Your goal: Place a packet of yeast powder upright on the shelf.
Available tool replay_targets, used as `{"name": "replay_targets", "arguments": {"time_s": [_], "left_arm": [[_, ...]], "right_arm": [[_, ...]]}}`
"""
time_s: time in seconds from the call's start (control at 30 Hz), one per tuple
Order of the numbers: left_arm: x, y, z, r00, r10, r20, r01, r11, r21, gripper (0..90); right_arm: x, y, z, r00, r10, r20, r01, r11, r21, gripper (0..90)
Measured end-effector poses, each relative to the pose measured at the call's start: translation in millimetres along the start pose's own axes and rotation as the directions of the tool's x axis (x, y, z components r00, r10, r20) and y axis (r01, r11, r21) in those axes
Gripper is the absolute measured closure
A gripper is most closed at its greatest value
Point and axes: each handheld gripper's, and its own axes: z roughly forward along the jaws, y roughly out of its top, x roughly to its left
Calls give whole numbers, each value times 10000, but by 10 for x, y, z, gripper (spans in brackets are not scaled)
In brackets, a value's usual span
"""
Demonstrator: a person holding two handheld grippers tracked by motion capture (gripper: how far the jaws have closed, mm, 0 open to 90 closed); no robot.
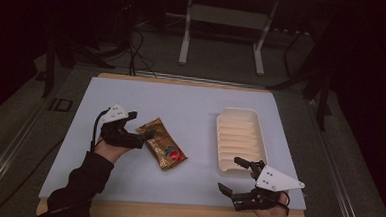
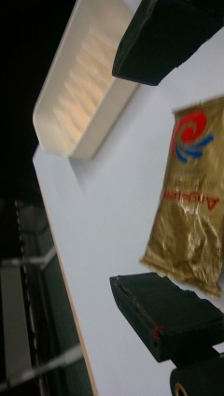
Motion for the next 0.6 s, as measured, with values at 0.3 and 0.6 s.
{"name": "replay_targets", "arguments": {"time_s": [0.3,0.6], "left_arm": [[159,-134,203,9987,-376,-342,399,9967,703,77],[396,-319,333,9901,-927,-1053,1070,9844,1395,155]], "right_arm": [[-10,-4,-2,9997,182,-164,-183,9998,-68,122],[6,-1,2,9998,74,-198,-75,10000,-58,124]]}}
